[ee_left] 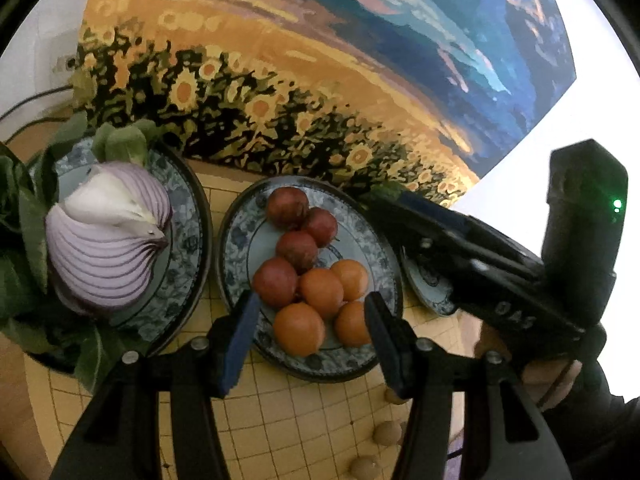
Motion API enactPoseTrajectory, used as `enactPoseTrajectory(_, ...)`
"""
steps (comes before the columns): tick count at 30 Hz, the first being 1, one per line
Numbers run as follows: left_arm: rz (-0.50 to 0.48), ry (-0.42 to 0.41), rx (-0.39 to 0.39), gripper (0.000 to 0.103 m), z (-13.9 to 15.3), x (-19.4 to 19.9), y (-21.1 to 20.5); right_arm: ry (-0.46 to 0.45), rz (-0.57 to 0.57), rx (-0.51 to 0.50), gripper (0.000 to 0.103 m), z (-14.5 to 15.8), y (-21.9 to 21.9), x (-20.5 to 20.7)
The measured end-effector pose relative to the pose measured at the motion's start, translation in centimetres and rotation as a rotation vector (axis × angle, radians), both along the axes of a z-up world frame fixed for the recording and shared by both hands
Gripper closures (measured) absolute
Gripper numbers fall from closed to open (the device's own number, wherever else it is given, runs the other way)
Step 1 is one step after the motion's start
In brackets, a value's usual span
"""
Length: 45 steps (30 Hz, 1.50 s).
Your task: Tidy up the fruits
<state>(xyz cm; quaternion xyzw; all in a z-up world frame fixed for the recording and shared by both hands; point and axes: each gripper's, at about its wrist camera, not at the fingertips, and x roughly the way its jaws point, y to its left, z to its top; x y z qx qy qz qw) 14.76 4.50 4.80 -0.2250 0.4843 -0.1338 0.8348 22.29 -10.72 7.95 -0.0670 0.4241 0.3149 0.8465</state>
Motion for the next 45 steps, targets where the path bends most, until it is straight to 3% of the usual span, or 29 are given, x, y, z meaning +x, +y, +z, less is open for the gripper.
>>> enactPoseTrajectory(8,-0.01,-0.033,0.064,0.045,2.2,-1.6,-0.8,-0.059,-0.028,0.005,0.048,2.8,-1.1,-2.1)
enactPoseTrajectory(18,-0.023,-0.065,0.081,0.045,4.4,-4.7,-2.0,-0.12,-0.045,0.024,0.048,6.8,-3.0,-5.7)
enactPoseTrajectory(31,-0.086,-0.077,0.109,0.045,5.3,-8.2,-4.2,-0.098,-0.13,0.06,0.048,7.2,-7.3,-10.8)
enactPoseTrajectory(39,-0.134,-0.038,0.072,0.046,3.9,-9.2,-4.8,0.023,-0.136,0.074,0.049,3.9,-8.4,-13.4)
enactPoseTrajectory(45,-0.17,0.049,0.092,0.05,1.3,-9.3,-5.2,0.205,-0.174,0.103,0.057,0.1,-9.7,-13.5)
